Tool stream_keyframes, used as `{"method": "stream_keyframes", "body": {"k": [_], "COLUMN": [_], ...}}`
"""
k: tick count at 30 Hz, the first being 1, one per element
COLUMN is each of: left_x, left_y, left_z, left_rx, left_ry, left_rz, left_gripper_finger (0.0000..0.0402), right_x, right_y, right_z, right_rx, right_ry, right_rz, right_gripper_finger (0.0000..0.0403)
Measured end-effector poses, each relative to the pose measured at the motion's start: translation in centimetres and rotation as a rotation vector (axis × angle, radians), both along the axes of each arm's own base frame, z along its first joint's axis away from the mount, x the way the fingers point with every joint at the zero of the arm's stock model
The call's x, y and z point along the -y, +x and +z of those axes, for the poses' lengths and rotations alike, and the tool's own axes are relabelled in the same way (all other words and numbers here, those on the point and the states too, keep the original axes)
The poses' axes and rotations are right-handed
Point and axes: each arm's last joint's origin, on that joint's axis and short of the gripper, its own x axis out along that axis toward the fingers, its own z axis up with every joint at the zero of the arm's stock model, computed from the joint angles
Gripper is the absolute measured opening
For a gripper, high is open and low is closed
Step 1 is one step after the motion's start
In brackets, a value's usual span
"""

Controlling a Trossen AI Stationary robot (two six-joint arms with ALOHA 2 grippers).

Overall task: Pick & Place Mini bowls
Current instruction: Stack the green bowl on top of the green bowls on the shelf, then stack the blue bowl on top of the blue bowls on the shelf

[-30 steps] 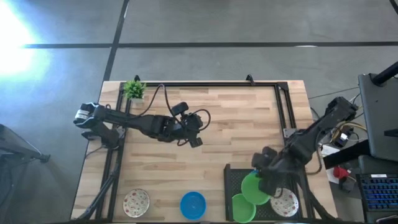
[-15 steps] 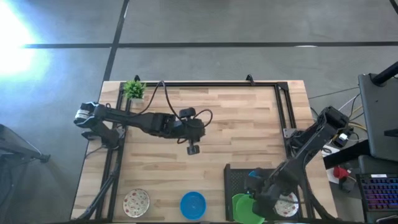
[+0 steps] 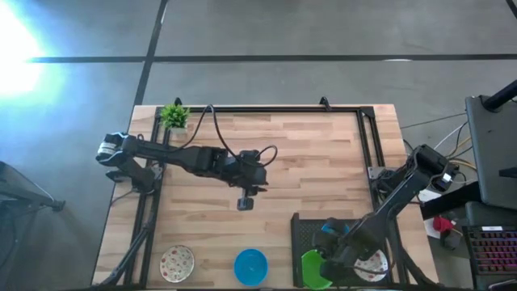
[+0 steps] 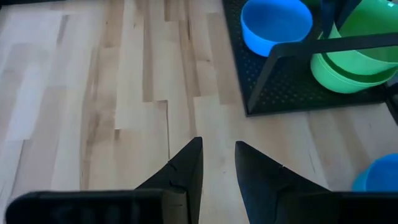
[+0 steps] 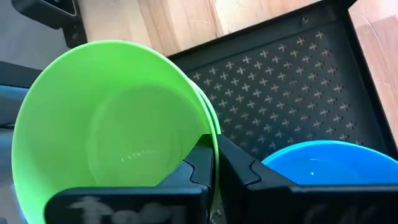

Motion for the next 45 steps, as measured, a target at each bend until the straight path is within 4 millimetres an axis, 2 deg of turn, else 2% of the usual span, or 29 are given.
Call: {"method": "stream_keyframes", "body": {"k": [15, 22, 26, 33, 39, 45], "left_x": [-0.2, -0.2, -0.2, -0.2, -0.2, -0.2], "left_y": [0.0, 0.0, 0.0, 0.0, 0.0, -0.2], "left_z": [0.0, 0.0, 0.0, 0.0, 0.0, 0.3], "left_rx": [0.001, 0.002, 0.002, 0.002, 0.002, 0.01], "left_ry": [0.019, 0.022, 0.022, 0.024, 0.024, 0.024], "left_rz": [-0.012, -0.013, -0.013, -0.014, -0.015, -0.015], "left_gripper_finger": [0.0097, 0.0097, 0.0097, 0.0097, 0.0097, 0.0097], "right_x": [-0.5, -0.7, -0.7, -0.6, -0.6, -0.3], "right_y": [0.4, 0.5, 0.5, 0.5, 0.5, 0.2], "right_z": [-1.5, -1.5, -1.5, -1.3, 0.6, 2.5], "right_rx": [-0.03, -0.018, -0.018, -0.012, 0.008, -0.032], "right_ry": [0.003, 0.007, 0.007, 0.003, 0.0, -0.047], "right_rz": [0.013, 0.03, 0.03, 0.048, 0.091, 0.114], "right_gripper_finger": [0.0008, 0.0011, 0.0035, 0.0099, 0.0136, 0.015]}}
